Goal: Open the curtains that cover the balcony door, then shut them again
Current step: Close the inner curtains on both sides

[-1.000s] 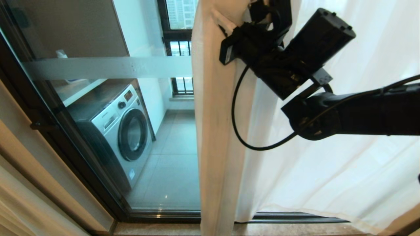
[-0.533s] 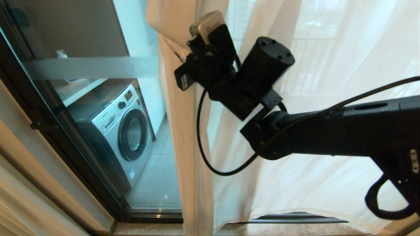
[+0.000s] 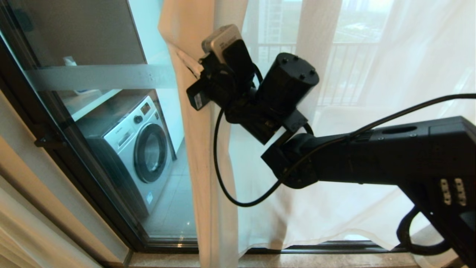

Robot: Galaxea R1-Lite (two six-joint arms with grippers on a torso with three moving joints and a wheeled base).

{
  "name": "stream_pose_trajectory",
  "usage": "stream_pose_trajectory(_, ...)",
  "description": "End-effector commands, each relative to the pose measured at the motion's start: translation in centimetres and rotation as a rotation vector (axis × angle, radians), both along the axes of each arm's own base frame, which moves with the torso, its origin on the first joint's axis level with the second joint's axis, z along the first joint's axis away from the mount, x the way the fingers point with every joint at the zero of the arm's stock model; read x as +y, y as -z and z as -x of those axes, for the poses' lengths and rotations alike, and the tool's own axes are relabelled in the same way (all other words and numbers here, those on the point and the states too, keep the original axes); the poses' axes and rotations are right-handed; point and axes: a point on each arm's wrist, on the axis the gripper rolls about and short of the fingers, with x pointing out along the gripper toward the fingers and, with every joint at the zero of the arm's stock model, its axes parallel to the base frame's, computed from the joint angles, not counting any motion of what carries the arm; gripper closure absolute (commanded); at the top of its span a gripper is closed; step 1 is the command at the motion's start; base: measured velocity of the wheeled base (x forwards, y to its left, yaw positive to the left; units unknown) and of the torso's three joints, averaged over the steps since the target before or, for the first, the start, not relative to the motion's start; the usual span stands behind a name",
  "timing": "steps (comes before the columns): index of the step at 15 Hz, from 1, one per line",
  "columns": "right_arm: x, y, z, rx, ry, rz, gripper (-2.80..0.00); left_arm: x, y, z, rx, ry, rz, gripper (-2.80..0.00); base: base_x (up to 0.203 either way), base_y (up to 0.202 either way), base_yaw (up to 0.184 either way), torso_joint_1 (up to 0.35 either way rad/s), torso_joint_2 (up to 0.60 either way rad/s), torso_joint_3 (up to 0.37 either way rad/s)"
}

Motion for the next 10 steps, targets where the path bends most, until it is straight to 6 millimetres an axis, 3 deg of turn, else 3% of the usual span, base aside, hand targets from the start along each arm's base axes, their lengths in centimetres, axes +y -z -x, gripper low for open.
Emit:
stream_pose_trajectory(1,0.0,0.0,0.0,-0.003,0.003,-0.001,0.00,0.0,0.0,0.0,0.000,0.000,0.000,0.00,0.000,0.000,0.000,0.000,0.00,0.000)
stream_pose_trajectory(7,-0.1,-0.4,0.4,-0.007,0.018,-0.008,0.00,0.0,0.0,0.0,0.000,-0.001,0.000,0.00,0.000,0.000,0.000,0.000,0.00,0.000)
stream_pose_trajectory(10,1.3,0.3,1.5,-0.031,-0.001,0.021,0.00,0.0,0.0,0.0,0.000,-0.001,0.000,0.00,0.000,0.000,0.000,0.000,0.00,0.000)
